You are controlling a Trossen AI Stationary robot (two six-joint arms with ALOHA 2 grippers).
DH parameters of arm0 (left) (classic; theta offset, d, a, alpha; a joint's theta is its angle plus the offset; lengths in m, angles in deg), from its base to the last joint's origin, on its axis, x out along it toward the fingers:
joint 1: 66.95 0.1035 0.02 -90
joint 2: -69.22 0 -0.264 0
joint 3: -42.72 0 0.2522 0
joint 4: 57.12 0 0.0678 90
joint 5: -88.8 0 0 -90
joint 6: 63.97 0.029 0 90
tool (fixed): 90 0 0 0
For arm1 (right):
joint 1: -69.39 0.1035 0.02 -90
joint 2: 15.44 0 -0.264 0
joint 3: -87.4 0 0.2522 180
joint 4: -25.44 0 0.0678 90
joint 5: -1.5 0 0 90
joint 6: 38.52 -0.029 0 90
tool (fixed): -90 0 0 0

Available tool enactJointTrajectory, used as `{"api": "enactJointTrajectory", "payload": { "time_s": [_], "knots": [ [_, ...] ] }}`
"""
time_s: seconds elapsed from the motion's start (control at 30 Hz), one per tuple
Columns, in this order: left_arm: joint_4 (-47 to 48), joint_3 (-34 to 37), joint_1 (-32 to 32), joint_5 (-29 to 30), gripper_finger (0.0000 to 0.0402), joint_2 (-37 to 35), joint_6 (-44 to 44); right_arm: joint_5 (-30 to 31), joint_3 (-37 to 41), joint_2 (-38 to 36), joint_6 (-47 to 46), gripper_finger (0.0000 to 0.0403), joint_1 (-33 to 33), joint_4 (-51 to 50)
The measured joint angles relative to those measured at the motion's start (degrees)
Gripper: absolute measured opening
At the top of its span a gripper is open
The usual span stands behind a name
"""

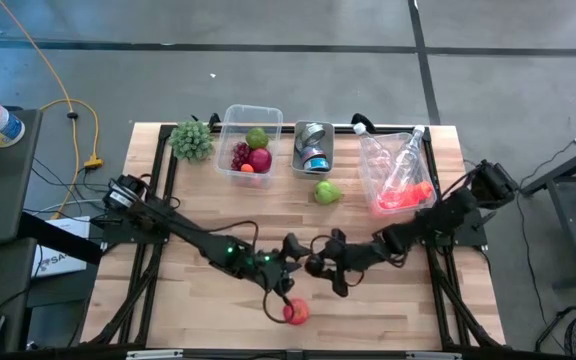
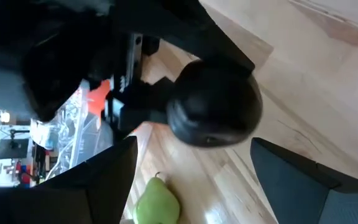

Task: Pick & Place Food Item
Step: Put the black plum into the left transparent bin

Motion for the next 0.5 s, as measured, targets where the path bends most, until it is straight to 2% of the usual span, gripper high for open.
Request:
{"api": "enactJointTrajectory", "payload": {
  "time_s": [0.23, 0.5],
  "knots": [
    [-0.4, 0.0, 0.0, -4.1, 0.0305, 0.0, 3.6, -9.7, 0.0, 0.0, 2.6, 0.0210, -4.4, 7.0],
    [-2.0, 0.0, 0.5, -4.7, 0.0305, 0.0, 5.5, -13.7, 0.0, 0.0, 2.6, 0.0211, -7.2, 10.1]
  ]
}}
